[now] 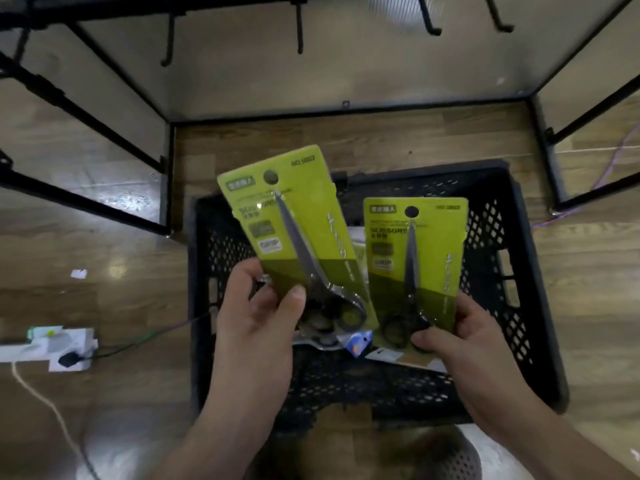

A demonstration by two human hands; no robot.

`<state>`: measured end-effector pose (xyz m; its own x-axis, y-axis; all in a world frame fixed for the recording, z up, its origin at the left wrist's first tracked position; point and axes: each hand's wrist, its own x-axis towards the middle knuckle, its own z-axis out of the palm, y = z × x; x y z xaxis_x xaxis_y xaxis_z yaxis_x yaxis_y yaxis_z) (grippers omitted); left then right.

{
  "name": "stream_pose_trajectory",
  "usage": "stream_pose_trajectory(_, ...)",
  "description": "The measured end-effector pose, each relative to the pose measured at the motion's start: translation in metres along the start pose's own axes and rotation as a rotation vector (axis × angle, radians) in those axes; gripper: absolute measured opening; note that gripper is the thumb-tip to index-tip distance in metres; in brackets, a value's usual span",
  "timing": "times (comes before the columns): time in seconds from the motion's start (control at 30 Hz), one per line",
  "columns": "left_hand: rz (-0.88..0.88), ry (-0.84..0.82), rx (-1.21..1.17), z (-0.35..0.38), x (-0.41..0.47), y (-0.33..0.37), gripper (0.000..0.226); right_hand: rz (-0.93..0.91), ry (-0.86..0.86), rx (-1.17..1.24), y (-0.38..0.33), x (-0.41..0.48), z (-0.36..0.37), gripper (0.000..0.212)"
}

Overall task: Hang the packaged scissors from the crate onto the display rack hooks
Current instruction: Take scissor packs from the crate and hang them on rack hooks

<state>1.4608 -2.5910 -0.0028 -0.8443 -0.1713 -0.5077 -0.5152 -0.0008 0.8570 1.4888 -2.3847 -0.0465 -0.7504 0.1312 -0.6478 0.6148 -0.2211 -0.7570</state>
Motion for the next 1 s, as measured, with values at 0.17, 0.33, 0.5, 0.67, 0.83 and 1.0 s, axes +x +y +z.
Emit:
stream_pose_trajectory(0.17, -0.021, 0.097, -0.075, -0.009, -0.022, -0.013, 0.028, -0.009, 0.097, 0.053, 0.01, -0.035, 0.008, 0.048)
stream_pose_trajectory(0.33, -0.167, 0.215, -0.017, -0.019, -0.087, -0.029, 0.034, 0.088, 0.26, -0.042, 0.014, -0.105, -0.001, 0.055)
stream_pose_trajectory(0.5, -0.126, 0.176, -0.107, -0.041, -0.151, 0.096, 0.035, 0.034, 0.178, -0.013, -0.121, -0.222, 0.024, 0.05)
stream_pose_trajectory(0.67, 0.031, 0.087, -0.164, -0.063, -0.224, 0.305, 0.041, -0.152, 0.116, 0.095, -0.311, -0.356, 0.057, 0.044)
stream_pose_trajectory(0.83, 0.394, 0.071, -0.217, -0.102, -0.293, 0.511, 0.049, -0.454, 0.02, 0.071, -0.48, -0.454, 0.114, 0.034)
stream_pose_trajectory(1.0, 0.673, 0.133, -0.251, -0.162, -0.344, 0.642, 0.05, -0.673, -0.001, 0.079, -0.575, -0.542, 0.169, 0.024)
